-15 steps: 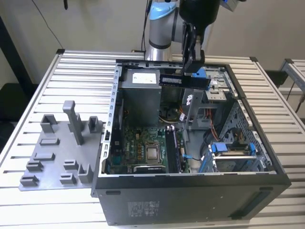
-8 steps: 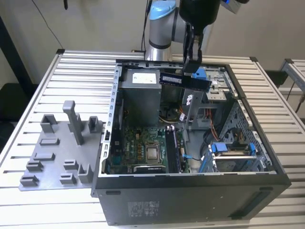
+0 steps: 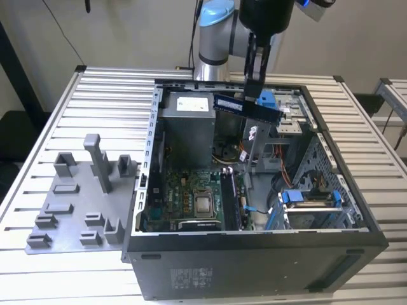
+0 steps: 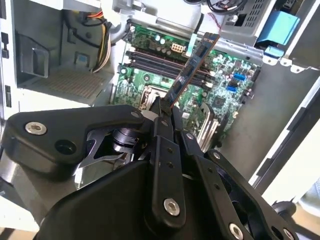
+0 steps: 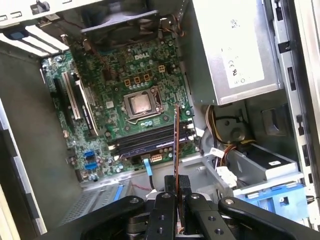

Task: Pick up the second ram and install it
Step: 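Insert the second ram into the second slot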

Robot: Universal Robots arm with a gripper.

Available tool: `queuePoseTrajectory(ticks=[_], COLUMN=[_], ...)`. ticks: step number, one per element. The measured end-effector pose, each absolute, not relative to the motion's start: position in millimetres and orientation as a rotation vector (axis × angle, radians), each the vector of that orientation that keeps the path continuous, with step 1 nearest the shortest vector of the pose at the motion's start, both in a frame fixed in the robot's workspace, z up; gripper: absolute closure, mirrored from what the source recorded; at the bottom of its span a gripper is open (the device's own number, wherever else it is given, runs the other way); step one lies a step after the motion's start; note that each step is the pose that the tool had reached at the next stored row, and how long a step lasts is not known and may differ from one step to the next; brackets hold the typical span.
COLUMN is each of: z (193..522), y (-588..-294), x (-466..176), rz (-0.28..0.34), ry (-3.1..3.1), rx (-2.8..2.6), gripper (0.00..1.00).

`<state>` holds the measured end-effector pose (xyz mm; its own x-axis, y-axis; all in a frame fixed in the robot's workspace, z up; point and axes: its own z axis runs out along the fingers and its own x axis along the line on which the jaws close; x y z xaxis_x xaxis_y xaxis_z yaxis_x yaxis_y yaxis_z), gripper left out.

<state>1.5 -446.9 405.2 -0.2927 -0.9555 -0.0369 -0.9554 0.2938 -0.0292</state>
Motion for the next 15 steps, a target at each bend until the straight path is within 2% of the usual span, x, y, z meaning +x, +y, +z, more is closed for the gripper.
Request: queuePoseTrajectory(ticks=[15], z=[404.6], y=[-446.9], x=[1.5], rz=[-0.011], ry=[2.678], rx=[-1.552], gripper=[0.86])
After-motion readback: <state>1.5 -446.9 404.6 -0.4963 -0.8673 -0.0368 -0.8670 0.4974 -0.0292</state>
